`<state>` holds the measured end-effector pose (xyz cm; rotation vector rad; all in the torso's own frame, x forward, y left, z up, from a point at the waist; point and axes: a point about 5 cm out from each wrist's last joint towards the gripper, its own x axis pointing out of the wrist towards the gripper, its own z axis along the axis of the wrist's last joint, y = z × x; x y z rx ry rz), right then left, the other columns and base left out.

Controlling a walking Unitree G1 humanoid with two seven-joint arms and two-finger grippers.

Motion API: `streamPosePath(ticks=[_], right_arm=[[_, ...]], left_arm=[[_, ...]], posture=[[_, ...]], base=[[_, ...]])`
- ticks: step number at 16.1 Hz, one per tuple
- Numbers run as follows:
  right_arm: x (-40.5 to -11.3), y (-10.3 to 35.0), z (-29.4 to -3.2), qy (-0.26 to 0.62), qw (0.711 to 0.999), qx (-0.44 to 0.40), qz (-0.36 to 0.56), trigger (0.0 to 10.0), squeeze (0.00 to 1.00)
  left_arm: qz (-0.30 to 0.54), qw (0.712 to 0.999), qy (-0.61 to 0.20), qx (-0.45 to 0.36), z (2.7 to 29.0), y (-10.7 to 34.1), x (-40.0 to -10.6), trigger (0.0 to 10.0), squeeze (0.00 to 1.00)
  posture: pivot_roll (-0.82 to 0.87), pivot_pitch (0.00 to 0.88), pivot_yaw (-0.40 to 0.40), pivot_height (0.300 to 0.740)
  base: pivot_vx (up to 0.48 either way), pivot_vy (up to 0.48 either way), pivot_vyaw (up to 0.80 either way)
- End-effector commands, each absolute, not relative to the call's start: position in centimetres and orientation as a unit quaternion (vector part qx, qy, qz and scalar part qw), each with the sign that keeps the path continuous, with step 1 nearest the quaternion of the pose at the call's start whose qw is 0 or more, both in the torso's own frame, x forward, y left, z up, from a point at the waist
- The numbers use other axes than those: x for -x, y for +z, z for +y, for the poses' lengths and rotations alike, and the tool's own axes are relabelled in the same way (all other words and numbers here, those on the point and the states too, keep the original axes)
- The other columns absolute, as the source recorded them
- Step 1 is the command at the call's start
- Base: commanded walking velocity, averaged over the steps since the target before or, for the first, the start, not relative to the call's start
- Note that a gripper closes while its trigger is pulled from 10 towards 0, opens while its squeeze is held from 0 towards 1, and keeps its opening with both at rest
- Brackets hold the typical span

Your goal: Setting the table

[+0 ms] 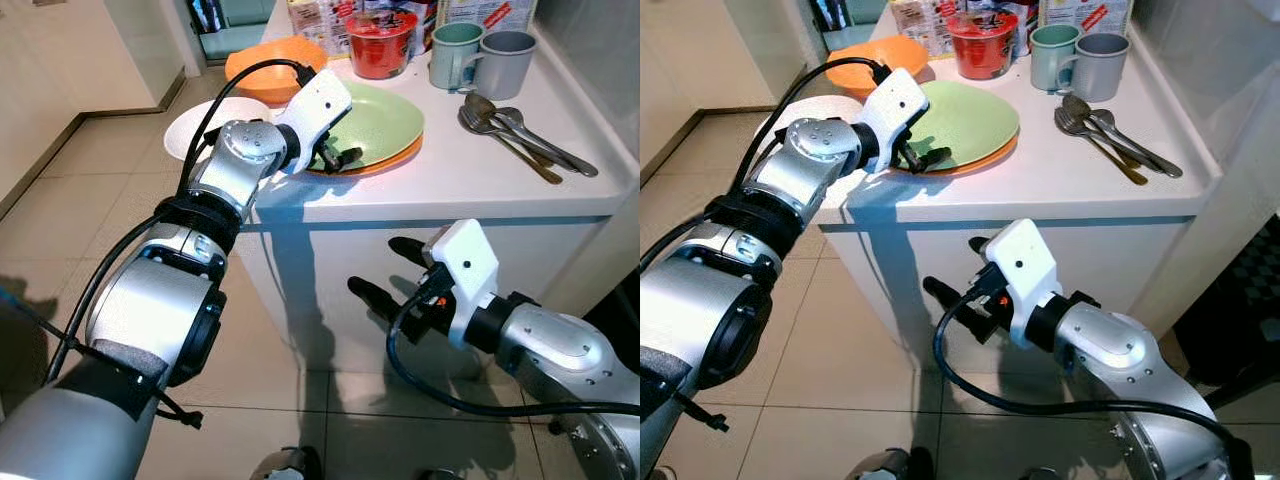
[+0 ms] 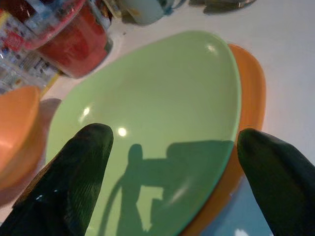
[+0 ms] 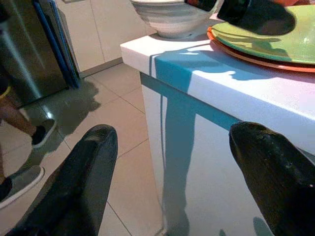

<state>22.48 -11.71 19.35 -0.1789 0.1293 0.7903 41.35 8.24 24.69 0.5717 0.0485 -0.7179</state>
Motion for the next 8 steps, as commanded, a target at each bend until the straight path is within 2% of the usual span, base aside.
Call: streamPosePath(ticks=[1, 8], right_arm=[[-22.1, 19.4, -11.3, 0.394, 0.914, 0.08, 0.063, 10.0, 0.0], [-20.8, 19.3, -11.7, 0.379, 0.92, 0.073, 0.076, 10.0, 0.0]], left_arm=[[0.033, 0.898, -0.336, -0.282, 8.9, 24.4, -41.5, 10.0, 0.0], [0.092, 0.888, -0.332, -0.304, 7.5, 19.7, -40.8, 10.0, 0.0]], posture=[[-0.03, 0.108, 0.185, 0.74], [-0.09, 0.175, 0.209, 0.74]], base=[[0.0, 0.0, 0.0], [0.0, 0.0, 0.0]])
